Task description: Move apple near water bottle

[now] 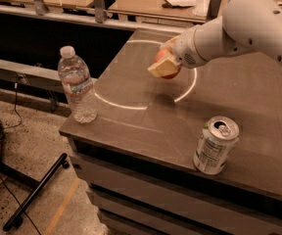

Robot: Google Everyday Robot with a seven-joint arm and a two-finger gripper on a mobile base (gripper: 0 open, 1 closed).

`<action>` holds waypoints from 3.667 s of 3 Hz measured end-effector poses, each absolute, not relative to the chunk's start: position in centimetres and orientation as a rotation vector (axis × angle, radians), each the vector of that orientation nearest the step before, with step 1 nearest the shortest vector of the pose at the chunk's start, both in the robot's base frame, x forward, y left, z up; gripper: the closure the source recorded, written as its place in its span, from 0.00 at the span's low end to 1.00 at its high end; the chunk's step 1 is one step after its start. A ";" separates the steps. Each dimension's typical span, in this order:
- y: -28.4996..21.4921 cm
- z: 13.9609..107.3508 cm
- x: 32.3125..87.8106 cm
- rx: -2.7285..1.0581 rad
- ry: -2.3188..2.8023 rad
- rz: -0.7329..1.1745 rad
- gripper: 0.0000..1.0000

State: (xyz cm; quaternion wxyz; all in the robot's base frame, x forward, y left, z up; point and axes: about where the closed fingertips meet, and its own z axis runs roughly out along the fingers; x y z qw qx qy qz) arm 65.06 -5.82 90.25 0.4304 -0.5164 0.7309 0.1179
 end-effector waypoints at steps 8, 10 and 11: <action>2.5 90.8 45.7 -1.755 1.209 0.451 1.00; 6.3 89.7 44.4 -1.938 1.153 0.433 1.00; 5.8 89.9 45.1 -1.935 1.198 0.406 1.00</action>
Offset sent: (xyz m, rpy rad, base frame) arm -0.0359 -0.0183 0.0043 0.0257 -0.0186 0.0406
